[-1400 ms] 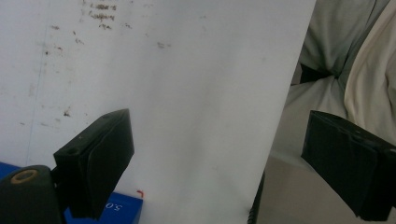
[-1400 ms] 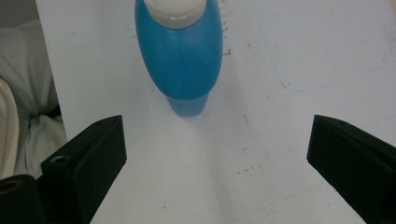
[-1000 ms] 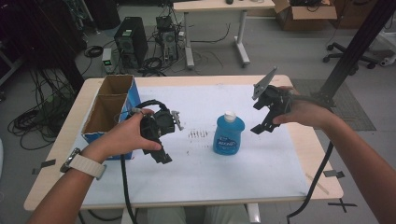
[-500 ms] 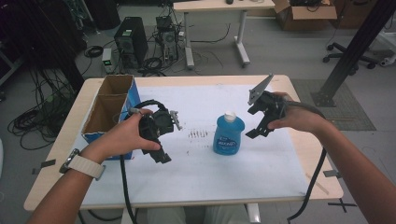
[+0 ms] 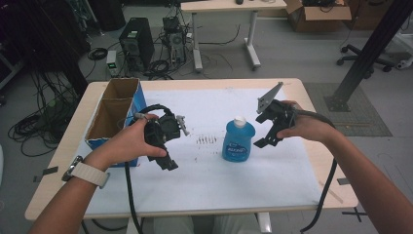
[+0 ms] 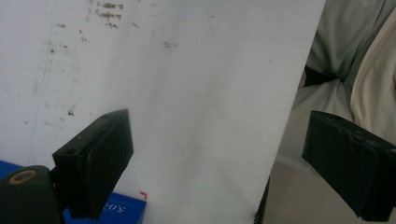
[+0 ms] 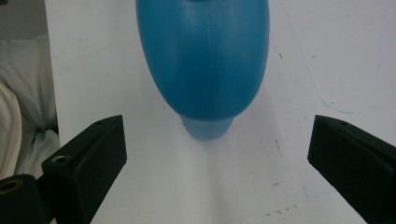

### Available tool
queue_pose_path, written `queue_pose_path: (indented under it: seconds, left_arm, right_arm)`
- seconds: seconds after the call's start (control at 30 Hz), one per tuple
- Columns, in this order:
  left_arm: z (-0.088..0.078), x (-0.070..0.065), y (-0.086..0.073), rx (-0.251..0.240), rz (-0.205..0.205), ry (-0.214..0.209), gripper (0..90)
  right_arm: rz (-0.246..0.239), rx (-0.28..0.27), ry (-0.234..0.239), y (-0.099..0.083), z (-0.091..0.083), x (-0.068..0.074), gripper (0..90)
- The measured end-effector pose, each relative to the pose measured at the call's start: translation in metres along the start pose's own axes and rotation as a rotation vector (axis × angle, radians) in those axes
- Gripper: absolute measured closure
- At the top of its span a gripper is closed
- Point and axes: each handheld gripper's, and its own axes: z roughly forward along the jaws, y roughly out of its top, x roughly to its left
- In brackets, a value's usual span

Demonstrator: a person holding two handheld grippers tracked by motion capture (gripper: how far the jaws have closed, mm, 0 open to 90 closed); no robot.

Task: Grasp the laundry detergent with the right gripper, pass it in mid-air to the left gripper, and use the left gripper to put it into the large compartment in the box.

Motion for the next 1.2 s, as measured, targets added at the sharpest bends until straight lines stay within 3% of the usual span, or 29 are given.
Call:
queue_pose_path:
  seconds: [0.53,1.2]
  left_arm:
    - [0.002,0.001,-0.002,-0.001,-0.005,-0.004,9.0]
    - [0.004,0.003,-0.005,-0.003,-0.011,-0.005,9.0]
  right_arm:
    - [-0.010,-0.084,0.016,-0.009,0.016,-0.003,4.4]
    - [-0.005,-0.136,0.018,-0.012,0.025,-0.005,3.8]
